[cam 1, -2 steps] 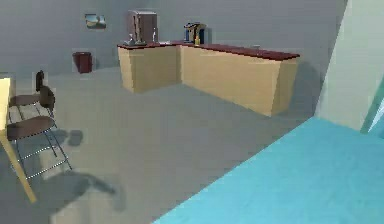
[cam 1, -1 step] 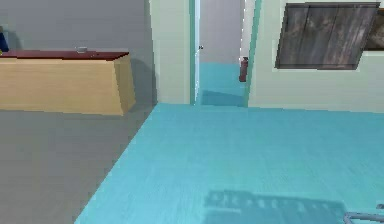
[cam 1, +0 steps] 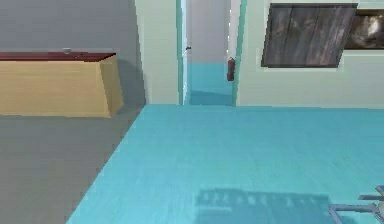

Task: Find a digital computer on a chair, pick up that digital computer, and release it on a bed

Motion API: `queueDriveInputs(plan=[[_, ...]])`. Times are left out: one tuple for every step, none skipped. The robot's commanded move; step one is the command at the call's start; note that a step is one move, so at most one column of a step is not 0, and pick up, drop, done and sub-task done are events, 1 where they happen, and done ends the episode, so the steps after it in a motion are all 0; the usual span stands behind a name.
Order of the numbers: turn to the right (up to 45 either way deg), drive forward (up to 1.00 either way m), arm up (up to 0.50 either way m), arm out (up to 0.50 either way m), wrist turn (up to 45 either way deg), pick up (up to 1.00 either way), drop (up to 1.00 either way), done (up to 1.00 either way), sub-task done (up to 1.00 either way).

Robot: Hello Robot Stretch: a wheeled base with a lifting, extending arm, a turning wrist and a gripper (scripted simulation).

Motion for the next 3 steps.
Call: queueDriveInputs(plan=[[0.0,0.80,0.00,0.00,0.0,0.00,0.00,0.00,0.00],[45.0,0.00,0.00,0.00,0.0,0.00,0.00,0.00,0.00],[0.0,0.60,0.00,0.00,0.0,0.00,0.00,0.00,0.00]])
